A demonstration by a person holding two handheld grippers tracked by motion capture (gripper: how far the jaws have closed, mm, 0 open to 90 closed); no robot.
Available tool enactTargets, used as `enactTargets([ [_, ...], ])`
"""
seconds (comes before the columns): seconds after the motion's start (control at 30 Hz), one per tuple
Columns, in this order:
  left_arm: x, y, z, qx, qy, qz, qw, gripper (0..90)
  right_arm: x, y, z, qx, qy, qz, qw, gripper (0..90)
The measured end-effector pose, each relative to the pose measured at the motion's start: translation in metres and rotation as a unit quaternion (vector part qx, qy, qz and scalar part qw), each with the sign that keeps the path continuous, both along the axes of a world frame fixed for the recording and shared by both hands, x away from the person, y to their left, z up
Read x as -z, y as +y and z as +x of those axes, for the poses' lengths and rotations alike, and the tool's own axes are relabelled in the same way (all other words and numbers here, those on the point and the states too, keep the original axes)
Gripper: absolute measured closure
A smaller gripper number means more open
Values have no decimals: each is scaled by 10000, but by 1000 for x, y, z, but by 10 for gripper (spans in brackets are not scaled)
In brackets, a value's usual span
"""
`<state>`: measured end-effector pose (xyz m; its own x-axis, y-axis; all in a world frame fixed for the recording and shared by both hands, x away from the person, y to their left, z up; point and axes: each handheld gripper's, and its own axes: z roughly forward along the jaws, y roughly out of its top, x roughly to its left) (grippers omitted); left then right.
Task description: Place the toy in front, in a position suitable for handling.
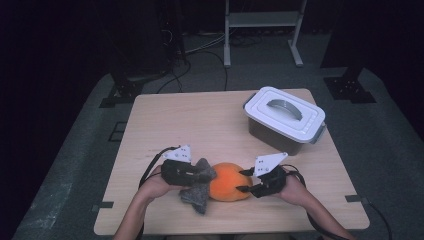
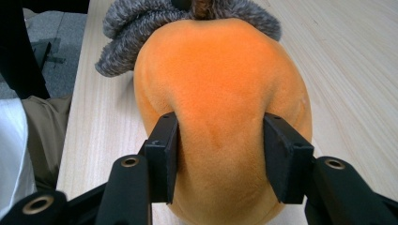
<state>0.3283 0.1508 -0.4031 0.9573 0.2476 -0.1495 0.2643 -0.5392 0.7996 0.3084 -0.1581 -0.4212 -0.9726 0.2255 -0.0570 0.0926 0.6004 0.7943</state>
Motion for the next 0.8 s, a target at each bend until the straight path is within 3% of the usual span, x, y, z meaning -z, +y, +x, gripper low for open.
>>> enactTargets([
  [0.13,-1,4,0,-74,-49,30,10000,757,0,3,-1,27,13,29,10000,499],
  [0.23,-6,0,-2,-36,-149,-69,9999,756,0,5,-1,33,31,43,10000,498],
  [0.3,-13,-14,-4,101,-290,-92,9995,753,-1,8,-2,48,25,44,10000,497],
  [0.47,-13,-21,-5,156,-366,29,9992,754,-1,8,-3,96,44,-16,9999,459],
  [0.5,-9,-22,-7,183,-325,89,9993,754,-1,5,-2,96,200,20,9998,388],
  [0.6,-5,-21,-10,257,-254,103,9993,755,-4,4,-2,48,272,21,9996,350],
  [0.63,-1,-19,-11,288,-180,91,9994,754,-11,0,0,72,451,177,9988,314],
  [0.67,0,-18,-12,289,-166,67,9994,755,-12,-2,1,115,487,226,9985,291],
  [0.8,3,-15,-14,327,-75,36,9994,754,-3,-5,5,115,771,126,9969,241],
])
